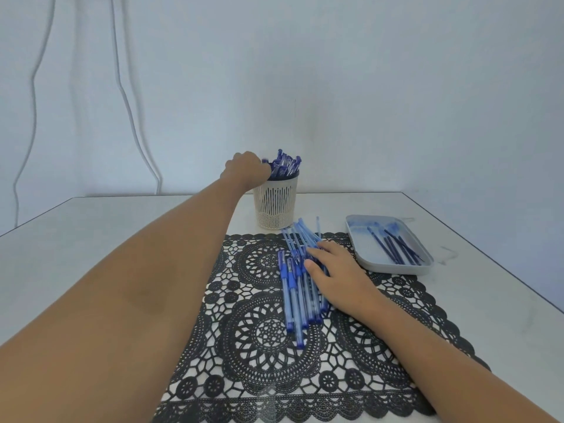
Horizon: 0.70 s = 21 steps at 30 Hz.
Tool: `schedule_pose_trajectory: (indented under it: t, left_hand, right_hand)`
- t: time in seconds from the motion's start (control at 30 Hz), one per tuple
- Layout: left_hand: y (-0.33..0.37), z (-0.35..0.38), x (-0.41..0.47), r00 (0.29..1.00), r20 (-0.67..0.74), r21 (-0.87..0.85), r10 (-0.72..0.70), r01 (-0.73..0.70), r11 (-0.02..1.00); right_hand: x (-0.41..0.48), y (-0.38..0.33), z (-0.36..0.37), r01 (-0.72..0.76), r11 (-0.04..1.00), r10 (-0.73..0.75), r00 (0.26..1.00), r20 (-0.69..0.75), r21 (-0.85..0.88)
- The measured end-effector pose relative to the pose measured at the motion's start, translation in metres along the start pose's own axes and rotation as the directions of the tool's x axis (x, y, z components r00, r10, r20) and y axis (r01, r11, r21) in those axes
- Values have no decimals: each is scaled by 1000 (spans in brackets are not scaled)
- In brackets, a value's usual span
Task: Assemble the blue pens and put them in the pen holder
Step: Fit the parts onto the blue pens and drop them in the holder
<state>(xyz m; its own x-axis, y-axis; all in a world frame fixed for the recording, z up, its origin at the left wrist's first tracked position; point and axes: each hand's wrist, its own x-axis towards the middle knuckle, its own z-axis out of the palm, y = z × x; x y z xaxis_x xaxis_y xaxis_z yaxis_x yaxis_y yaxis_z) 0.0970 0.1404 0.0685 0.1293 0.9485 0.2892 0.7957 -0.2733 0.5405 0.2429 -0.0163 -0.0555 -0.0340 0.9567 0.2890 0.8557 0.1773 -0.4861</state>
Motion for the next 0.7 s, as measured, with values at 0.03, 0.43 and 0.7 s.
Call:
schedule_pose_trajectory:
  t: [0.03, 0.43, 0.7]
  left_hand:
    - [-1, -1, -2, 1000, 26, -58, -15, 16, 998]
    - [-21, 13, -102, 977, 77, -47, 201, -198, 979]
    - [-24, 46, -149, 941, 321, 204, 105, -178, 963]
  right_hand:
    - [0, 0, 0, 0, 1000, 0, 1000, 2, 1]
    - [-2, -4, -5, -21, 999, 22, 1000, -22, 39]
    - [-6, -7, -8, -6, 999, 8, 998, -58, 34]
